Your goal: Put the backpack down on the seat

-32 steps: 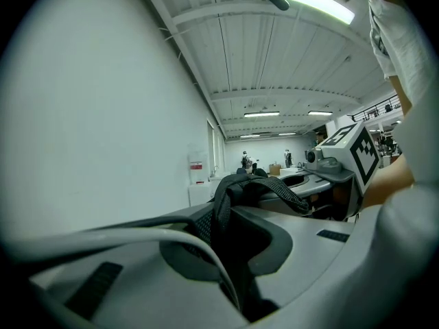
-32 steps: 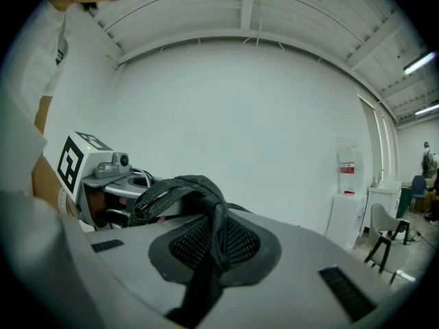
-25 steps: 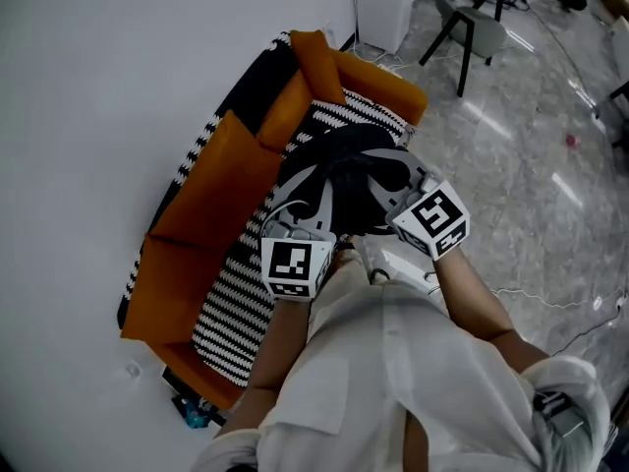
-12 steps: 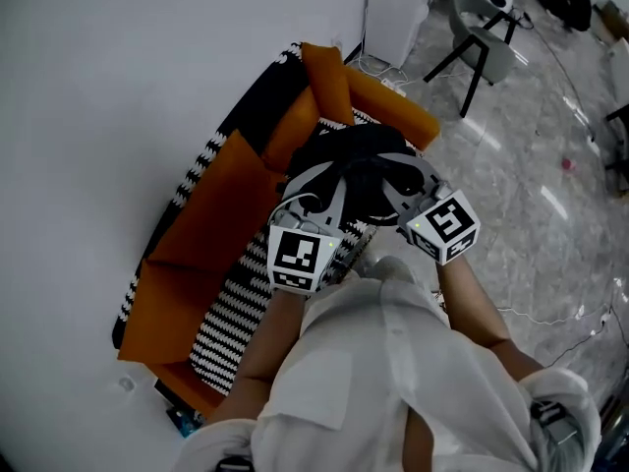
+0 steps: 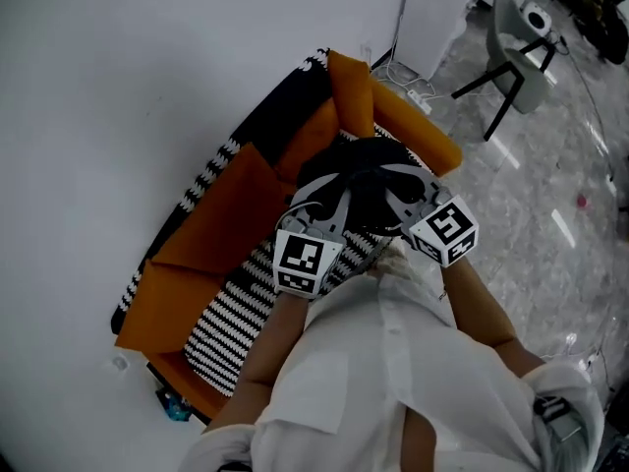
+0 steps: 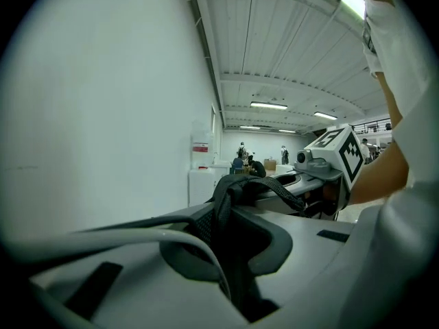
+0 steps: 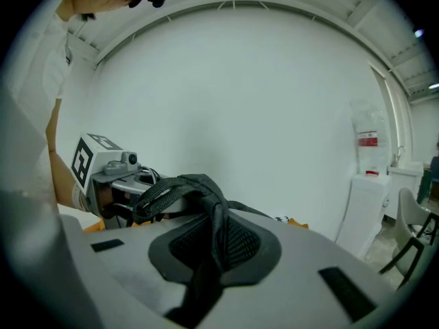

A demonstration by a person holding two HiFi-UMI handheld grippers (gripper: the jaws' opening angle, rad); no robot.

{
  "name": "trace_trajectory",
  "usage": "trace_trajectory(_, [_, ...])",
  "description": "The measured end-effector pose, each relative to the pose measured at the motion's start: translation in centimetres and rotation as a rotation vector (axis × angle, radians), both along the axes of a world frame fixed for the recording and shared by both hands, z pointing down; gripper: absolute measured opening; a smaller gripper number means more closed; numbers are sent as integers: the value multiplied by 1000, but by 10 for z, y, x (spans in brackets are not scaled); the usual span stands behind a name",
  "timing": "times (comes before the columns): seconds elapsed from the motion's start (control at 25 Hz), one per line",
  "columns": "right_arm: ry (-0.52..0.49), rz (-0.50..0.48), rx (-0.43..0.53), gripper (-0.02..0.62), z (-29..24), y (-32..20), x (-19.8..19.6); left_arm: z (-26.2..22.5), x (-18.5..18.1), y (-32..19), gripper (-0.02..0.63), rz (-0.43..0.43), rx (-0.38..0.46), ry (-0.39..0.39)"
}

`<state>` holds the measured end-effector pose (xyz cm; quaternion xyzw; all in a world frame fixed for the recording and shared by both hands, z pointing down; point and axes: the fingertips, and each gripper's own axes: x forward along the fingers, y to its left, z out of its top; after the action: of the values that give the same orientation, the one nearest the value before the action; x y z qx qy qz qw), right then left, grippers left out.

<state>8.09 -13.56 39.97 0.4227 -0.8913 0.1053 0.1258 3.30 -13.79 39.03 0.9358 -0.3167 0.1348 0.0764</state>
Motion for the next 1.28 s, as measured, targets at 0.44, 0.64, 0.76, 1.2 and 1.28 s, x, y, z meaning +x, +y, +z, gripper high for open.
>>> trace_trajectory(0.44, [62, -201, -158, 44, 80, -59, 0, 82, 2, -52, 49, -141, -178, 4])
trace_trajectory(0.64, [81, -220, -230, 44, 128, -77, -7, 130, -6, -68, 51, -191, -269, 1])
trace_trajectory(0.76, [84, -223, -276, 44, 154, -85, -13, 156, -13, -76, 51, -220, -316, -9])
trace_trajectory(1.2, [97, -204, -432, 45, 241, -99, -29, 242, -30, -93, 52, -263, -473, -51])
trace_trajectory(1.28, [106, -204, -426, 46, 244, -111, -29, 245, -30, -105, 52, -267, -468, -55])
